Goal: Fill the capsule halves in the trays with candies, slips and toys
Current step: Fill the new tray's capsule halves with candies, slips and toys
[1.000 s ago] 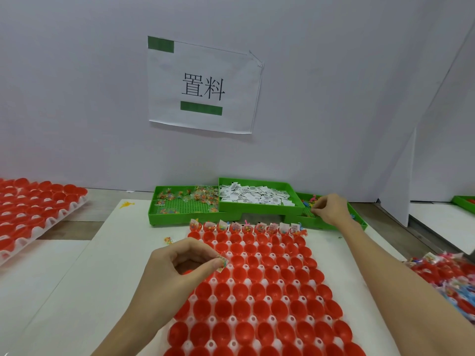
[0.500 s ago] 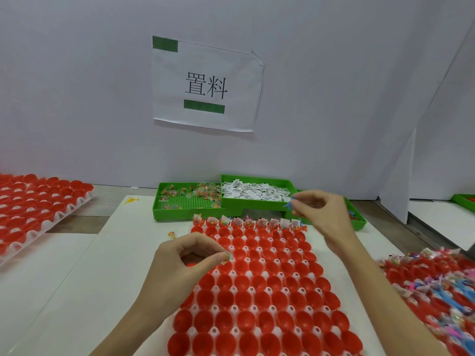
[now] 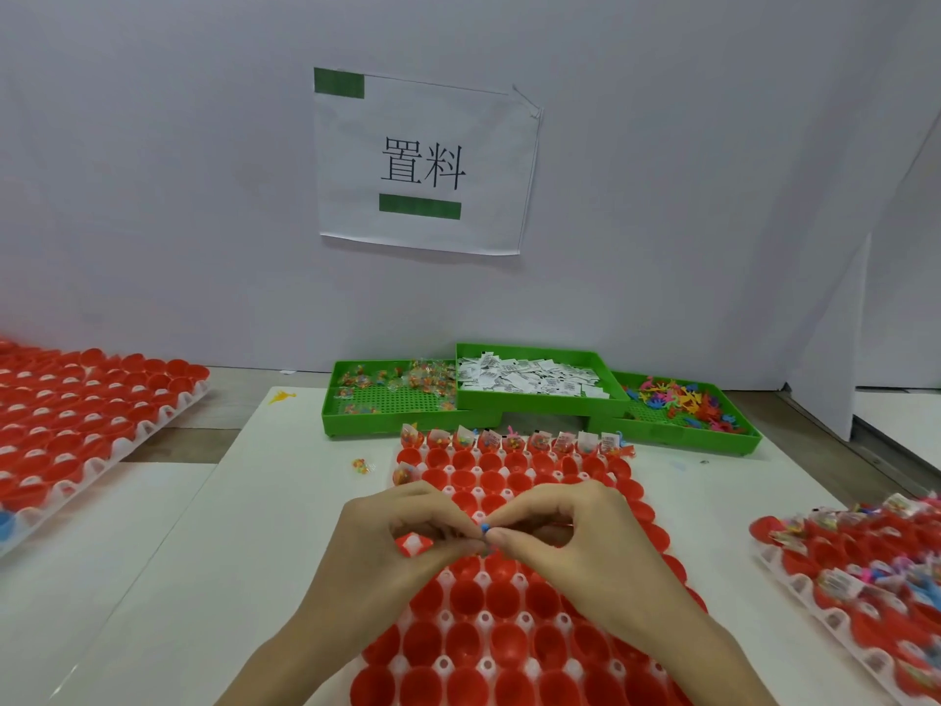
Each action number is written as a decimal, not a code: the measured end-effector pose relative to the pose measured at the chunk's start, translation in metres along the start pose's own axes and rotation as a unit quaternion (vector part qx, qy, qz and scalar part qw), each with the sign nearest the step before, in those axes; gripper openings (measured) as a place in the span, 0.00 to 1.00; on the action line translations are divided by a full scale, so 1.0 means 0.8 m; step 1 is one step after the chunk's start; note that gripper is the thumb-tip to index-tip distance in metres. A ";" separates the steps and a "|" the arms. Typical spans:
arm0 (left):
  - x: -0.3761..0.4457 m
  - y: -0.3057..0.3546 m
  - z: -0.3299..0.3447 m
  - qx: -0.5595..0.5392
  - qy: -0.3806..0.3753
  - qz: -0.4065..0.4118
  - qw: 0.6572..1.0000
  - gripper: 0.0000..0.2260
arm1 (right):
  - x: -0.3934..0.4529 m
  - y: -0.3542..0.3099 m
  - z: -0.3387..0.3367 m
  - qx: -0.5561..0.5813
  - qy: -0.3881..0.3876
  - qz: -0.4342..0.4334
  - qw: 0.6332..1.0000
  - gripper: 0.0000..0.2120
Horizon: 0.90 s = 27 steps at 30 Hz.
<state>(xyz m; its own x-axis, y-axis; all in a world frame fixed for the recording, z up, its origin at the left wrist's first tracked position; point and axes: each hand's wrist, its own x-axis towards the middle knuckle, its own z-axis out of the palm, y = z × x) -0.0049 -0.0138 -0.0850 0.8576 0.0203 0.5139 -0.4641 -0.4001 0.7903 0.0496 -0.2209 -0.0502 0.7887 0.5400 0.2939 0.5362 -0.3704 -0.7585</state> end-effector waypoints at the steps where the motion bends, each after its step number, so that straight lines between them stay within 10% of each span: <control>1: 0.000 0.000 0.000 0.001 0.004 0.003 1.000 0.05 | -0.001 0.001 0.000 0.009 -0.002 0.003 1.000 0.04; 27: -0.001 0.012 -0.001 0.028 0.047 0.078 0.995 0.07 | 0.003 0.000 -0.007 0.110 -0.072 0.010 0.991 0.06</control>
<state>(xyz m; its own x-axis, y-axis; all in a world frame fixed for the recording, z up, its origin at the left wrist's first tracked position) -0.0104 -0.0173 -0.0778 0.7499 0.0393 0.6604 -0.5748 -0.4553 0.6799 0.0533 -0.2238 -0.0463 0.7395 0.6418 0.2032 0.4299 -0.2179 -0.8762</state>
